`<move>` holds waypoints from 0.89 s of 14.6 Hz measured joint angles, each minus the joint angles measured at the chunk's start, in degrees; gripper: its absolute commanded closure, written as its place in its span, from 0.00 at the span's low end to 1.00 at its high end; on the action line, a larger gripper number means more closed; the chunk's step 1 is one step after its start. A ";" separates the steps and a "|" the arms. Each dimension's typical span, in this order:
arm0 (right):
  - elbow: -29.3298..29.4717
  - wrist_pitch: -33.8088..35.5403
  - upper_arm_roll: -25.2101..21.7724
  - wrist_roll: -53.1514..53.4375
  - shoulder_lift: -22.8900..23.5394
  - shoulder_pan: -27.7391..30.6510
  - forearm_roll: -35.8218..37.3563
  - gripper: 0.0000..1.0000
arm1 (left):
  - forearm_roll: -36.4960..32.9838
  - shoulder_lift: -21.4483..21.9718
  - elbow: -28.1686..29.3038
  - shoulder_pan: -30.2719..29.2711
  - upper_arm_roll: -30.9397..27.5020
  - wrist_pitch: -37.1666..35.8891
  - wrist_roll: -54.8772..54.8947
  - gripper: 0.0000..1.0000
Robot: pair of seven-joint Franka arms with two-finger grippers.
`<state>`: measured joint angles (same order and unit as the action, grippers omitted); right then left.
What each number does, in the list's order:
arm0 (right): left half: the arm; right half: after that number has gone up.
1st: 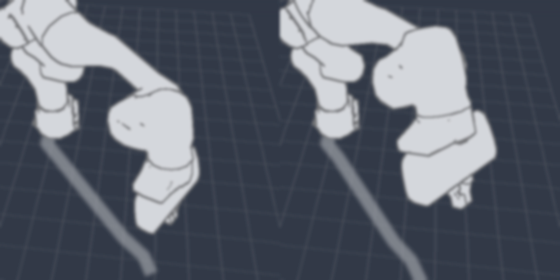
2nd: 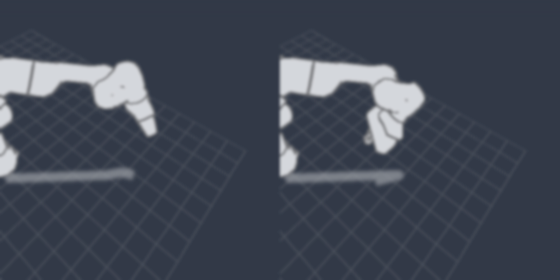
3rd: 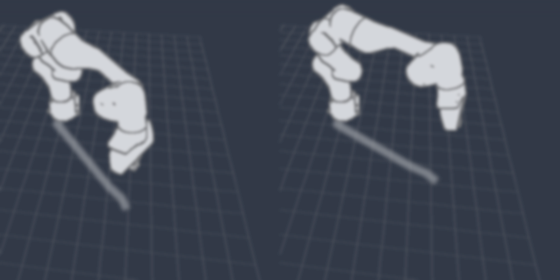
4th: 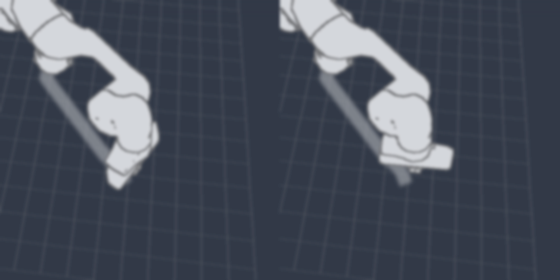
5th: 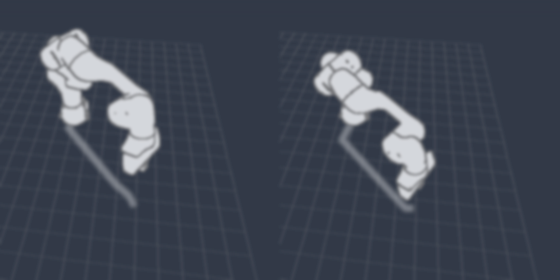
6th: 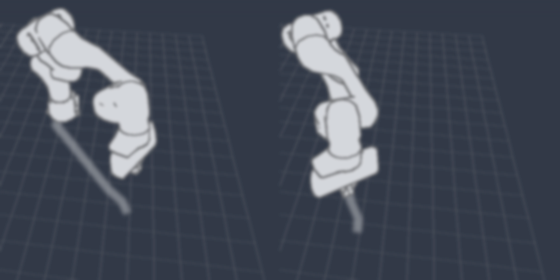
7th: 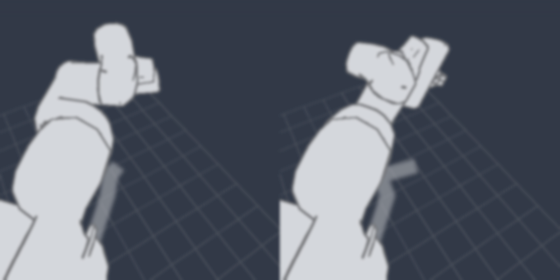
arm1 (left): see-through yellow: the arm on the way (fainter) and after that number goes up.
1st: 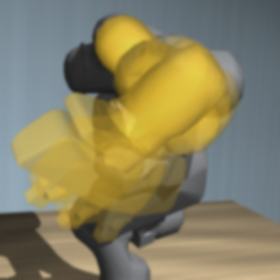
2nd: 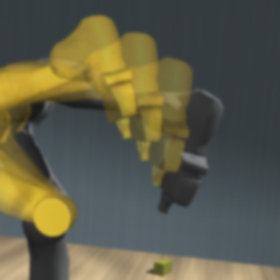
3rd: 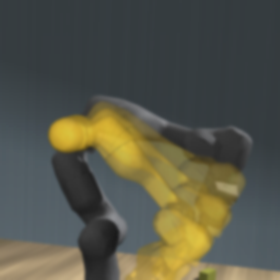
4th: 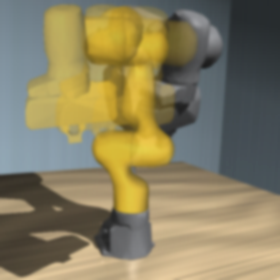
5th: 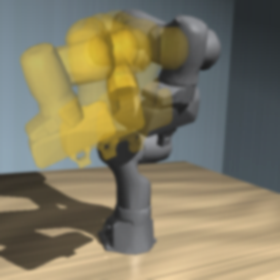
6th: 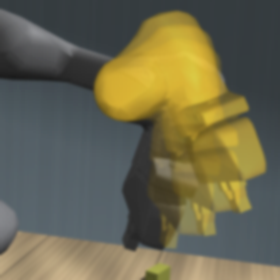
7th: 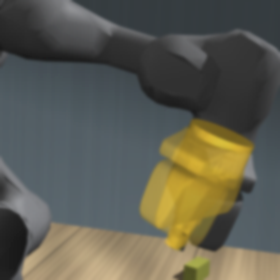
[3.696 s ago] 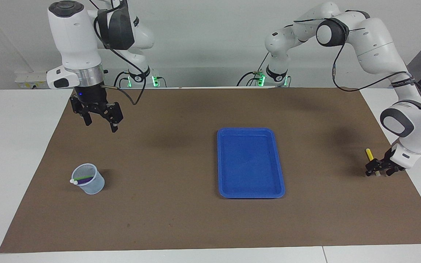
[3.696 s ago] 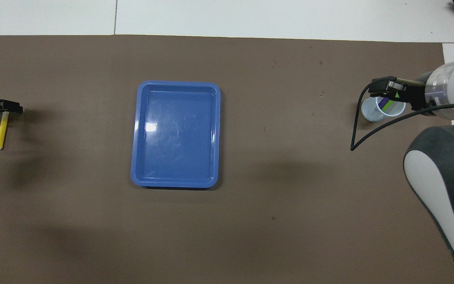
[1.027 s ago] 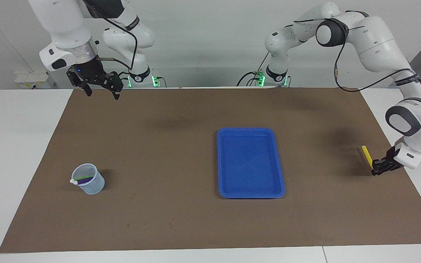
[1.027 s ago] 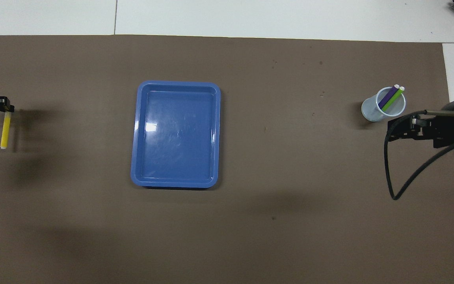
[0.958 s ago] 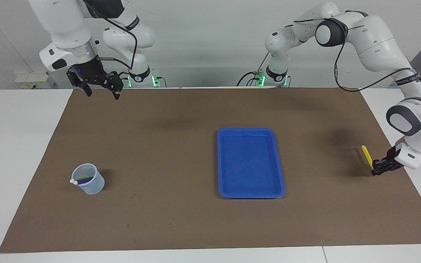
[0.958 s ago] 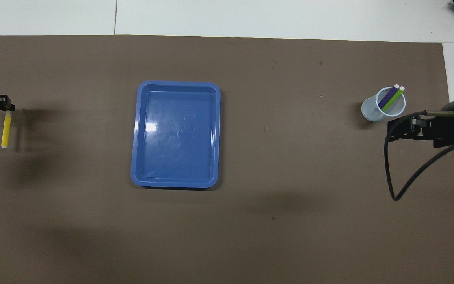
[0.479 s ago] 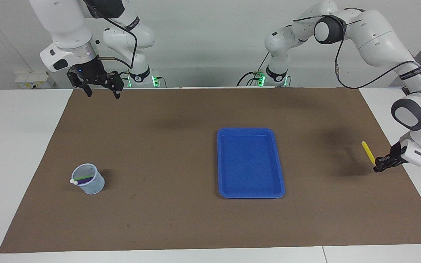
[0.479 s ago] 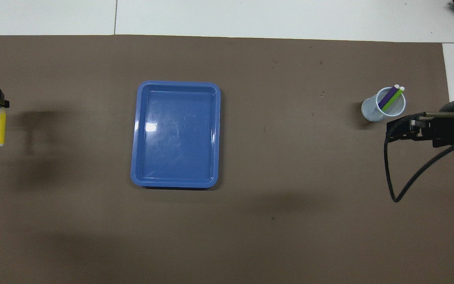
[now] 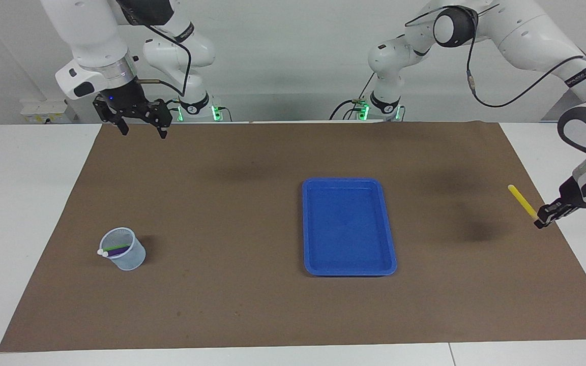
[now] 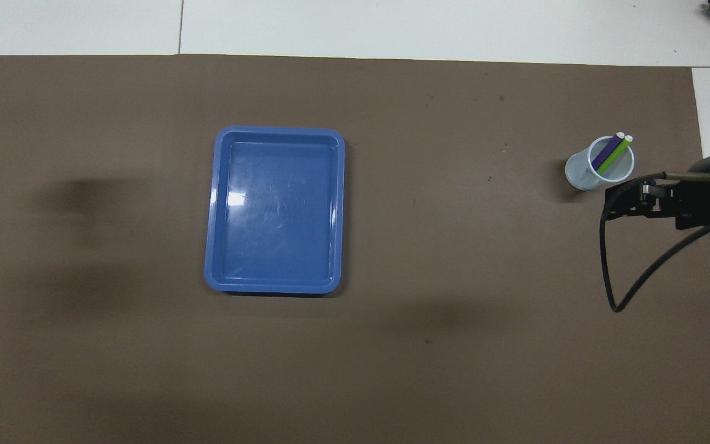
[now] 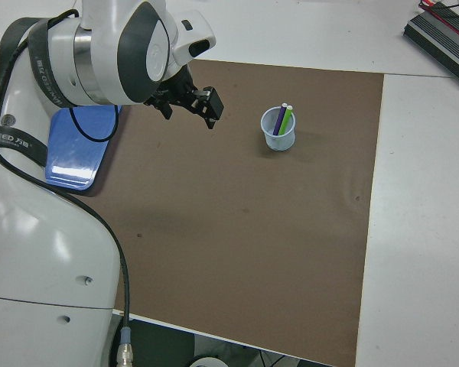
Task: Transfer and insert pens with both arms
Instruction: 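Lift the yellow pen with the left gripper while the right gripper advances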
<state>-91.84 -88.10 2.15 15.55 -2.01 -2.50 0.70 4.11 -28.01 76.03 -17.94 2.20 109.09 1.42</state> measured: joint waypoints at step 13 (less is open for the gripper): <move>-0.06 -7.30 1.71 44.40 1.19 -9.79 -7.79 0.09 | 3.66 6.48 1.68 6.53 0.31 -4.27 -38.84 1.00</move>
<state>-91.90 -95.40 3.86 59.94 -0.82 -12.29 -7.09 7.77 -21.54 77.71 -11.41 2.51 104.82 -37.42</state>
